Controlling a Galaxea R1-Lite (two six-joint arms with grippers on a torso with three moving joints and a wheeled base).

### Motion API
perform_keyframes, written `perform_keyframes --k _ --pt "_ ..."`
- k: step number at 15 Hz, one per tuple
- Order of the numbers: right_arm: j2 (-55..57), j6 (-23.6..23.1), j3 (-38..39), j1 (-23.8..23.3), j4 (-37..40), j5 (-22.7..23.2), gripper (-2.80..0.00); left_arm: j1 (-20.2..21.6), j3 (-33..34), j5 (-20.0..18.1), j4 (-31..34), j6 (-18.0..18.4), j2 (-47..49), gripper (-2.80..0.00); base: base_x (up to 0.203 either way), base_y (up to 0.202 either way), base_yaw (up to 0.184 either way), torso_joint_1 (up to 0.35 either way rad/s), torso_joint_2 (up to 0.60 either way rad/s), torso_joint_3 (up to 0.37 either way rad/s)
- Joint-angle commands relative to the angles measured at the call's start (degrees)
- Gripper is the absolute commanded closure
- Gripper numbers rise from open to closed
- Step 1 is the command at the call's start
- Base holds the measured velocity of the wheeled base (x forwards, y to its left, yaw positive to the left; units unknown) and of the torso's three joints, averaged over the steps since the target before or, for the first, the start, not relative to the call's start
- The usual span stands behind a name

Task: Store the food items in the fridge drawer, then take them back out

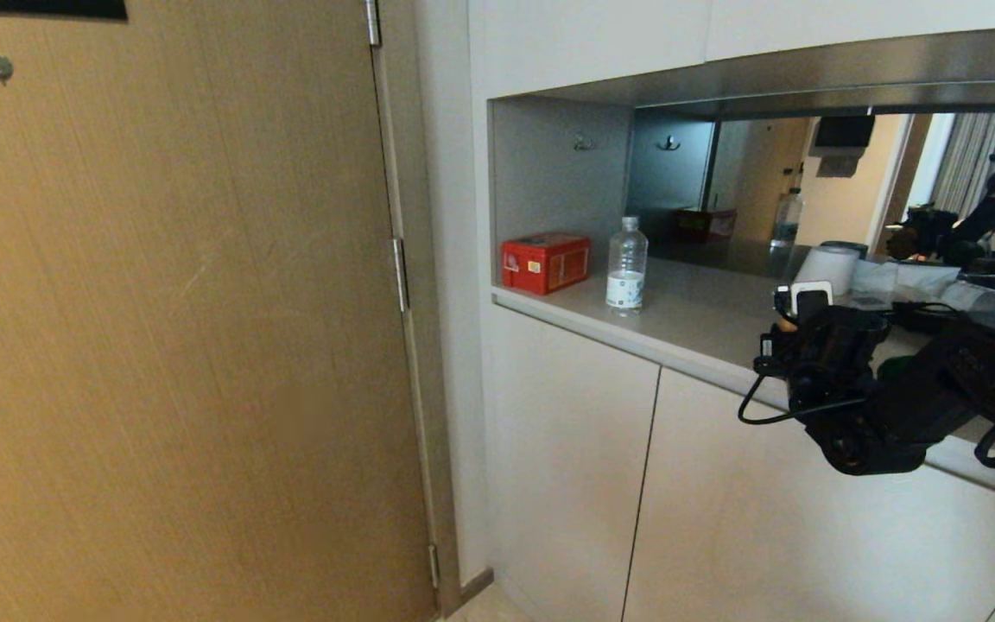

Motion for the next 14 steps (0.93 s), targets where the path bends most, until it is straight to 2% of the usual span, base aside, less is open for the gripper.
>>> perform_keyframes --k 1,13,14 --pt "0.64 -0.21 -0.27 0.02 -0.43 -0.15 0.0 0.0 -0.02 0.0 0.03 0.0 -0.11 0.0 0.0 0.0 0.0 0.0 0.0 0.0" --pt "1.72 -0.22 -2.05 -0.42 0.62 -0.51 0.0 0.0 -0.02 0.0 0.02 0.0 -0.1 0.0 0.0 0.0 0.0 0.0 0.0 0.0" --pt "1.72 -0.22 -1.88 -0.42 0.62 -0.51 -2.8 0.0 -0.02 0.0 0.02 0.0 -0.1 0.0 0.0 0.0 0.0 0.0 0.0 0.0"
